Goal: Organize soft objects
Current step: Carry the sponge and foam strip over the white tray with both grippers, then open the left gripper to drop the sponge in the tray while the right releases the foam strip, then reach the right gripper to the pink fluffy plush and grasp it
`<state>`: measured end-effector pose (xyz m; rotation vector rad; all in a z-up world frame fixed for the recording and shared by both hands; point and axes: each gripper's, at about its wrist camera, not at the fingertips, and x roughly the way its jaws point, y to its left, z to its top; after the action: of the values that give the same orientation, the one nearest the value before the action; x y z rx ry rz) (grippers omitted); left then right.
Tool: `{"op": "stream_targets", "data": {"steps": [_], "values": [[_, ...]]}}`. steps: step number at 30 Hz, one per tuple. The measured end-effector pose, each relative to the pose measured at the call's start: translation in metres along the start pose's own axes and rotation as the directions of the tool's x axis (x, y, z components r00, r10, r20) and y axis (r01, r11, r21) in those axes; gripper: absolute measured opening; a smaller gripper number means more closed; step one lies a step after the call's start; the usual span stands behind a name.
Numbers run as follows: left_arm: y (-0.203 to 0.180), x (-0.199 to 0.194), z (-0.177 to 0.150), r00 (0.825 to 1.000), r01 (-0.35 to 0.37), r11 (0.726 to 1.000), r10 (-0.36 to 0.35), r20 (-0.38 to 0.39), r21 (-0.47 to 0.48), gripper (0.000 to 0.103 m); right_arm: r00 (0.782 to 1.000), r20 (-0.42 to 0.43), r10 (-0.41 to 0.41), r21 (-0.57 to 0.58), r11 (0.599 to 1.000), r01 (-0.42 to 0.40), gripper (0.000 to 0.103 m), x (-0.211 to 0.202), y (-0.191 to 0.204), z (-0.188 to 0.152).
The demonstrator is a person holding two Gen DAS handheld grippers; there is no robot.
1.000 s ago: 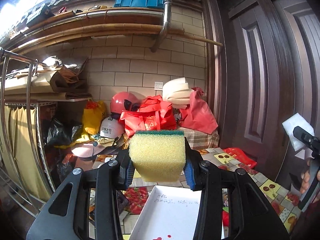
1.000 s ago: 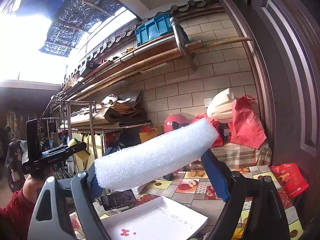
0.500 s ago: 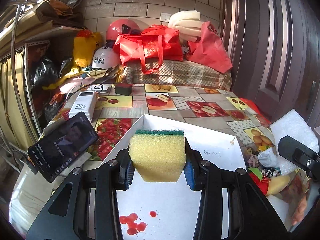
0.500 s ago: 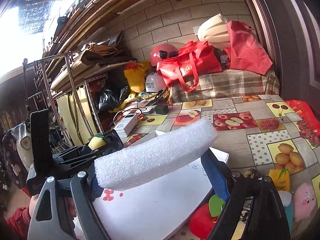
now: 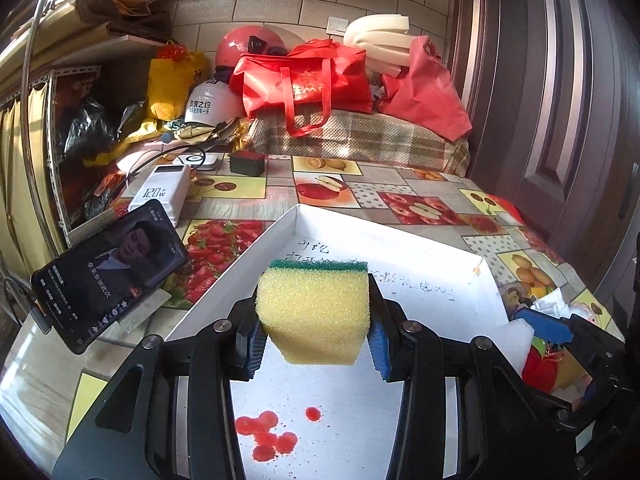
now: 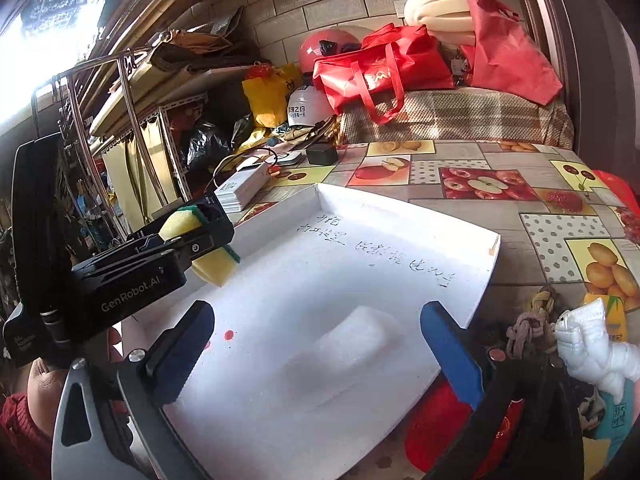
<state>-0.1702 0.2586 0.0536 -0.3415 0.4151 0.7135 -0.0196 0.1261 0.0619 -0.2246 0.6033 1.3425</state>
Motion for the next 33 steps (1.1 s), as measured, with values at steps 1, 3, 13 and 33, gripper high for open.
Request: {"op": "stream_targets", "data": {"steps": [1, 3, 13, 33], "values": [[0.003, 0.001, 0.001, 1.000, 0.008, 1.000, -0.009, -0.004, -0.015, 0.041, 1.000, 0.000, -0.009, -0.003, 1.000, 0.009, 0.103, 0.000, 0.000, 0.000], [0.006, -0.003, 0.001, 1.000, 0.017, 0.999, -0.016, 0.019, -0.033, 0.044, 1.000, 0.002, -0.025, -0.008, 1.000, 0.025, 0.103, -0.001, -0.001, -0.001], [0.003, -0.011, 0.006, 0.999, -0.036, 0.999, 0.037, 0.019, -0.020, 0.103, 0.991, 0.129, -0.032, -0.080, 0.996, 0.042, 0.103, -0.052, 0.007, 0.001], [-0.119, -0.085, -0.043, 0.891, 0.429, 0.884, -0.448, 0.077, 0.186, 0.103, 0.815, 0.331, -0.475, 0.280, 0.874, 0.397, 0.103, -0.193, -0.138, -0.050]]}}
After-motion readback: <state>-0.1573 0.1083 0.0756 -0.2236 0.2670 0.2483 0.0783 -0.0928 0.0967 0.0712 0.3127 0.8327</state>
